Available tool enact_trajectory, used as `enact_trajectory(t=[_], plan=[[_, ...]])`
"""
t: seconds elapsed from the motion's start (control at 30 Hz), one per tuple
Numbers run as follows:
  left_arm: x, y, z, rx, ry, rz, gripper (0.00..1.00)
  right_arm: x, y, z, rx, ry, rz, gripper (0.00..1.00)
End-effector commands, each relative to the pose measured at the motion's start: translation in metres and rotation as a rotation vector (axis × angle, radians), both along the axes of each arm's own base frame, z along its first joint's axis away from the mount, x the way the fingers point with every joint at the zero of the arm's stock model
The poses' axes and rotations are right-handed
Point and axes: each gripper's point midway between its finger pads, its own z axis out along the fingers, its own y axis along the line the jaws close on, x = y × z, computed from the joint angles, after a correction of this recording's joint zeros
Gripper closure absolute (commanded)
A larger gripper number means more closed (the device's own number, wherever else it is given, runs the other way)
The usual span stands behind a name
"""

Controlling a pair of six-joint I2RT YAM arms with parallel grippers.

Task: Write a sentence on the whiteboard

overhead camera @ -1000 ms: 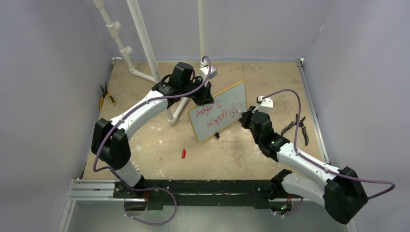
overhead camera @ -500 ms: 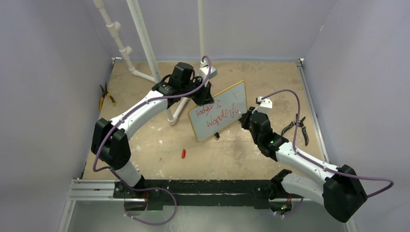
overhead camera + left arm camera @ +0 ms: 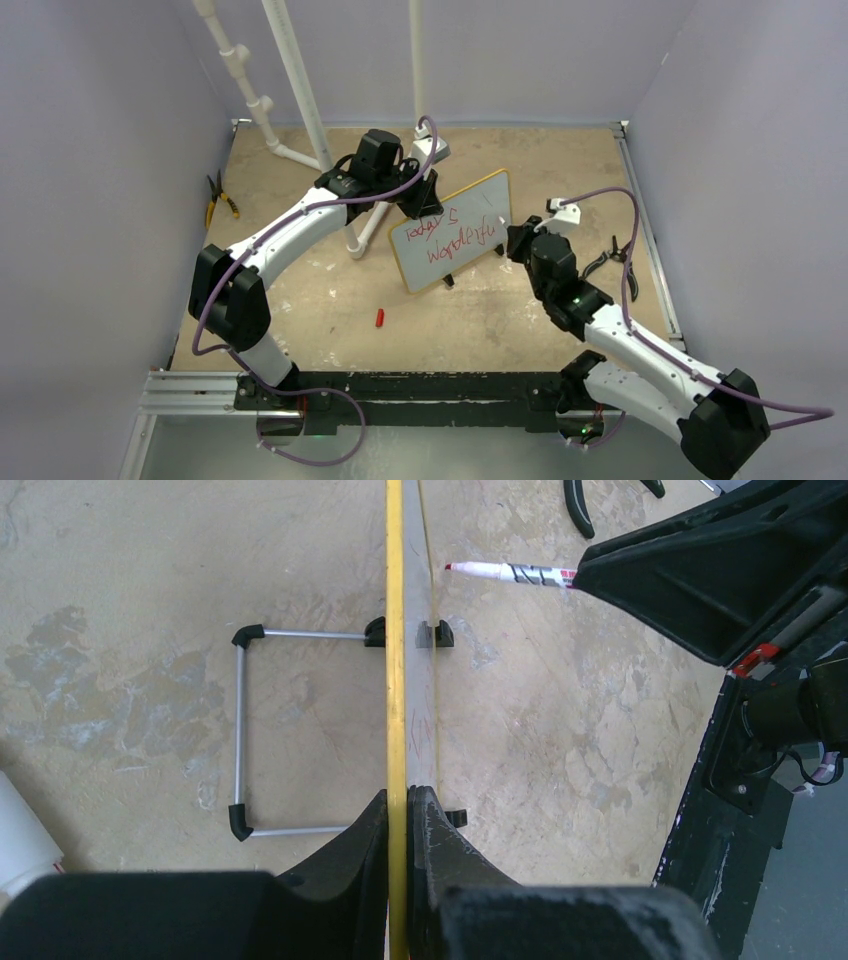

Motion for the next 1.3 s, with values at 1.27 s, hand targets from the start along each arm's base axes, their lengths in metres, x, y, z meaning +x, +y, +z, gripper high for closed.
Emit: enact_trajectory(t=[1.27], plan=[[-0.002,-0.002,0.011,-0.02,-0.04,-0.029,1.0,0.013,0.004,-0.043,-0.037,0.129,-0.066,1.0]])
